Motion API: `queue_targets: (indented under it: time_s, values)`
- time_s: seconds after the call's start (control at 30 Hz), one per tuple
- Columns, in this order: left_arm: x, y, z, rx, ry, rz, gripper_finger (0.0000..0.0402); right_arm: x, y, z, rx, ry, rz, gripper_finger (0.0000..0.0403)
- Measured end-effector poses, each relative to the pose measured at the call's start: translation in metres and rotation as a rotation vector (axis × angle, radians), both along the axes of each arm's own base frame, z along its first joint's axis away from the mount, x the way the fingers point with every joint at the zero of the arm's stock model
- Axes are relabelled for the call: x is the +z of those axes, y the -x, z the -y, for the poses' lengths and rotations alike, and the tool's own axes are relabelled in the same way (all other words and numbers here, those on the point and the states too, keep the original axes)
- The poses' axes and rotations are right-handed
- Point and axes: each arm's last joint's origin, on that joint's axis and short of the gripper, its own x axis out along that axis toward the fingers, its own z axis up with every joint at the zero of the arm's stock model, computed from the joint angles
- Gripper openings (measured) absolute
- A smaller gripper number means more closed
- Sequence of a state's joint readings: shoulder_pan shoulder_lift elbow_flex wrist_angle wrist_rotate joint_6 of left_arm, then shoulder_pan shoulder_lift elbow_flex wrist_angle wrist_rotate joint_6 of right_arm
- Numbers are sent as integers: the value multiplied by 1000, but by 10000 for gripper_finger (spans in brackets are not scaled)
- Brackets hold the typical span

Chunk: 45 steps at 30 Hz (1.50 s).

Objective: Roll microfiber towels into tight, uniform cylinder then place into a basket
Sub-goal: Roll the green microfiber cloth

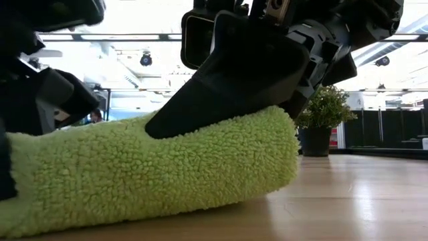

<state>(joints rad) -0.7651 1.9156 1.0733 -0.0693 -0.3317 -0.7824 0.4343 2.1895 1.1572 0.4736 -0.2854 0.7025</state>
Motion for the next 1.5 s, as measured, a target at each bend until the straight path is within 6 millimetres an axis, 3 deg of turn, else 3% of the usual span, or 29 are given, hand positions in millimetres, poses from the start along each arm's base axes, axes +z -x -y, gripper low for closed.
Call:
queue_targets:
  time_s: [0.17, 0.47, 0.57, 0.63, 0.73, 0.8, 1.0, 1.17, 1.5]
  values:
    - [0, 2, 0, -2, 64, -63, 12, -1, 0, 0, -12, 20, -7, 88]
    - [0, 3, 3, 12, 154, -112, 9, 4, 1, 1, -33, 29, -11, 146]
    - [0, 3, 3, 6, 163, -121, 8, 20, 6, 1, -47, 59, 5, 144]
    - [0, 3, 3, -1, 170, -127, 7, 41, 10, -3, -50, 117, 96, 139]
    - [-1, 3, 2, -4, 175, -135, 7, 79, 18, -12, -36, 254, 271, 135]
    - [-2, 2, 0, -8, 189, -138, 6, 86, 27, -19, -9, 380, 327, 136]
    - [-5, -1, -2, -25, 271, -107, 6, 84, 45, -43, 155, 594, 442, 161]
    - [-6, -1, -3, 5, 305, -112, 5, 59, 55, -56, 277, 831, 453, 179]
    - [-7, -3, -6, 30, 326, -123, 5, 31, 50, -66, 366, 925, 540, 185]
